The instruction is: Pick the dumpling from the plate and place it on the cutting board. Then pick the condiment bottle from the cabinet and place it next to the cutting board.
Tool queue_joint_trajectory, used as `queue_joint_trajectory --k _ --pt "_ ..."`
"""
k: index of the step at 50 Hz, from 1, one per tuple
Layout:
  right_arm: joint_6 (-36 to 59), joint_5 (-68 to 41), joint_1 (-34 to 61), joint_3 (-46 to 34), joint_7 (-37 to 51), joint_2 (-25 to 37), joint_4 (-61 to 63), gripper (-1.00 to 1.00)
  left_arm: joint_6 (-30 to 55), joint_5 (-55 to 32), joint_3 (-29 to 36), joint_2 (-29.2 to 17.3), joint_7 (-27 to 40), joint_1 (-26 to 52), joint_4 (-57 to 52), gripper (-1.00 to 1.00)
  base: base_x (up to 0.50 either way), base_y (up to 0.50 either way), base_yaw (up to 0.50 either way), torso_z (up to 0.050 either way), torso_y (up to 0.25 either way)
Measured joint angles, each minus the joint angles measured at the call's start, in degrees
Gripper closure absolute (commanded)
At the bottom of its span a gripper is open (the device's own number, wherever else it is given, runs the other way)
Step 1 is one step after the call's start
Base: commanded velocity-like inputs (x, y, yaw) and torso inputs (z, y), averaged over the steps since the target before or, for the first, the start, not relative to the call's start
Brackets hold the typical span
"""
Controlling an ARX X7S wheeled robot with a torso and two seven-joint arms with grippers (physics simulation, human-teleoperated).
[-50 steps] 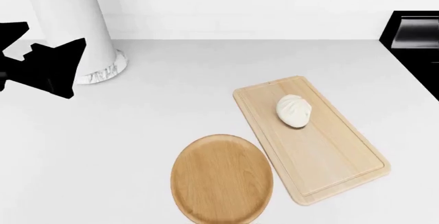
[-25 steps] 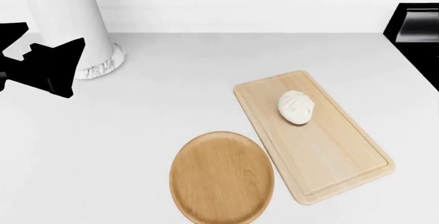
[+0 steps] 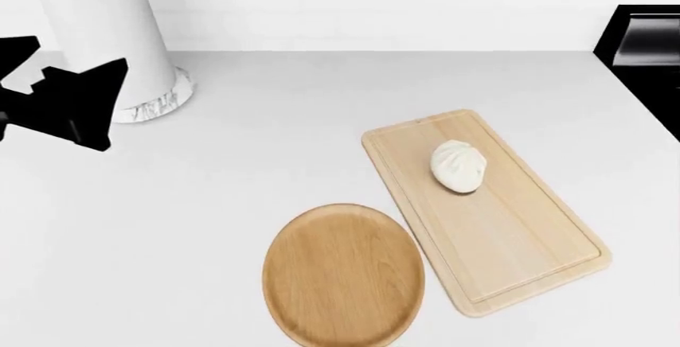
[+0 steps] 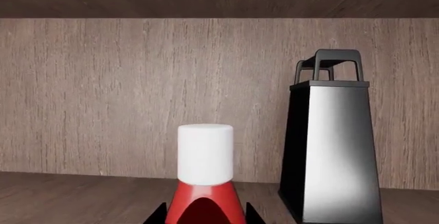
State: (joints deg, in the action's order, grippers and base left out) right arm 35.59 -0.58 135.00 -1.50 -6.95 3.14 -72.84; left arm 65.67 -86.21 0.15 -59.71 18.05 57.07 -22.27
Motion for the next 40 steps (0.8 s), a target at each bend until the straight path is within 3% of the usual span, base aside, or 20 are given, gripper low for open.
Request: queue_joint_trajectory --k 4,15,40 --pt "-0.30 -0.08 0.00 0.04 0.06 0.00 -0.17 1.00 -0.24 -0.02 -0.23 -0.12 -0.11 -0.22 -0.11 -1.00 0.00 0.00 0.00 0.000 -0.003" --pt "-0.75 0.48 -0.25 0.69 -0.22 -0.06 -1.12 1.00 -0.58 -0.22 -0.61 -0.64 -0.70 -0.77 -0.80 -1.00 0.00 0.00 0.00 0.000 0.250" --pt "7.03 -1.84 -0.23 1.87 -1.68 0.09 9.19 1.00 -1.77 -1.37 -2.35 -1.56 0.93 -3.72 -2.95 -1.00 0.00 0.00 0.00 0.000 0.000"
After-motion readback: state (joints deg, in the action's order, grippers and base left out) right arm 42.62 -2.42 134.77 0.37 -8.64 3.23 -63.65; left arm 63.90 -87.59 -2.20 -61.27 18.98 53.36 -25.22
